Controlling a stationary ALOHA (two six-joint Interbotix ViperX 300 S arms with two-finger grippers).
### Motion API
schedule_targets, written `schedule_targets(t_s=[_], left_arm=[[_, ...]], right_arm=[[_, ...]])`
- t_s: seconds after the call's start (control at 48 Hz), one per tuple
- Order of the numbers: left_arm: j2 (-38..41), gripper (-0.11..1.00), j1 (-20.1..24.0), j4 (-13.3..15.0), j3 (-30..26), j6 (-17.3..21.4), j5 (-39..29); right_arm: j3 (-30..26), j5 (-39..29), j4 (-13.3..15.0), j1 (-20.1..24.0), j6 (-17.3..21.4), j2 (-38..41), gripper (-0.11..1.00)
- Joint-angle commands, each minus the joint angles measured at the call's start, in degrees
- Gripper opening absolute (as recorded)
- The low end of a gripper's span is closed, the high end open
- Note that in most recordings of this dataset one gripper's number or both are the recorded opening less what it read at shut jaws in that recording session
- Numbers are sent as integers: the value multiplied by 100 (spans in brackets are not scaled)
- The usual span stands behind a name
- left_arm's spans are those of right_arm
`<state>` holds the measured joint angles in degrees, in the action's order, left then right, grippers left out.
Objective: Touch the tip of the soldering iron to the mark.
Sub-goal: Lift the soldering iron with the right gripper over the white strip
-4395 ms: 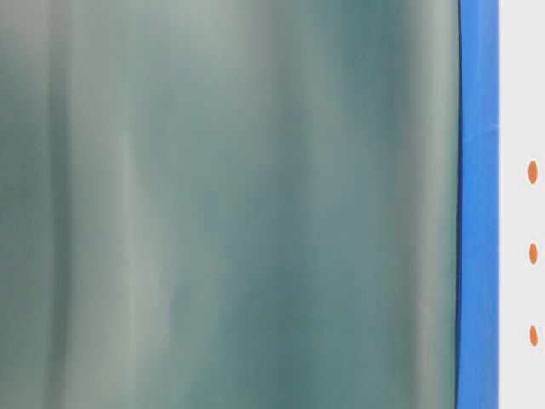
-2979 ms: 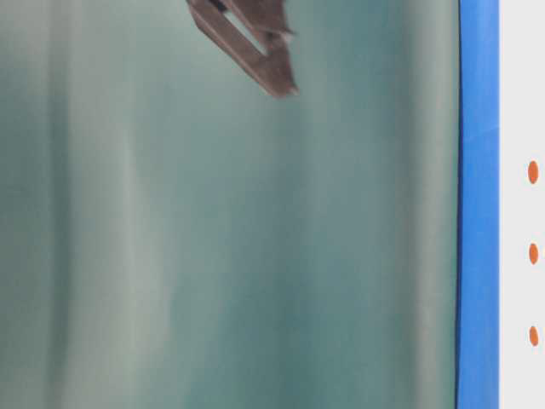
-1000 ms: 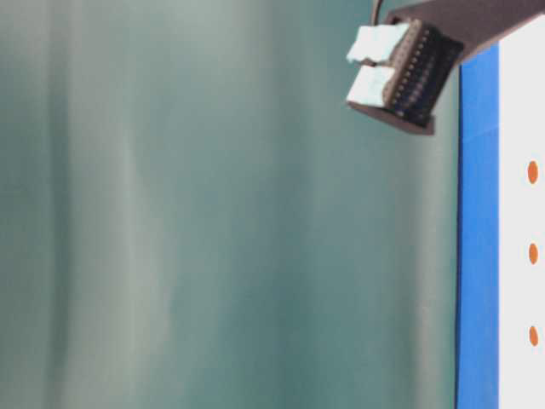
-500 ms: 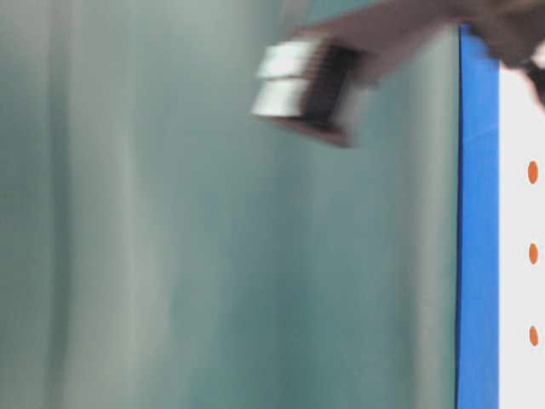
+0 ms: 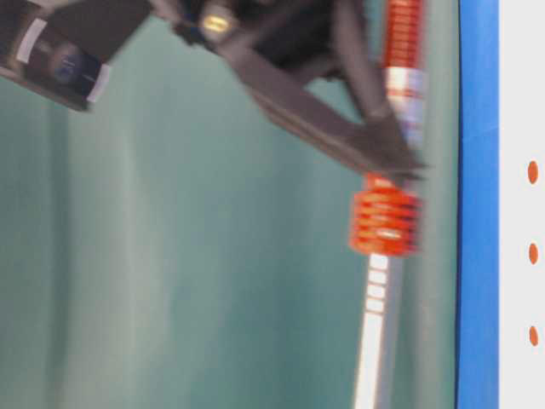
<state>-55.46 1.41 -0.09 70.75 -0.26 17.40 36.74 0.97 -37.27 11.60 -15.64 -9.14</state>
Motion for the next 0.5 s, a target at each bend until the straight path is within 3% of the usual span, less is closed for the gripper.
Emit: schedule_targets(t_s=[0.0,0.375,0.479], left_arm=[[26,0,18,0,-53,0,79],[18,0,18,0,-53,-9,88],[18,0,18,0,-53,-9,88]], right_arm=[[-79,-88,114,-9,-9,-325,6],[-53,-167,176,-123,-44,-431,6],[-62,-334,352,-316,-44,-431,6]])
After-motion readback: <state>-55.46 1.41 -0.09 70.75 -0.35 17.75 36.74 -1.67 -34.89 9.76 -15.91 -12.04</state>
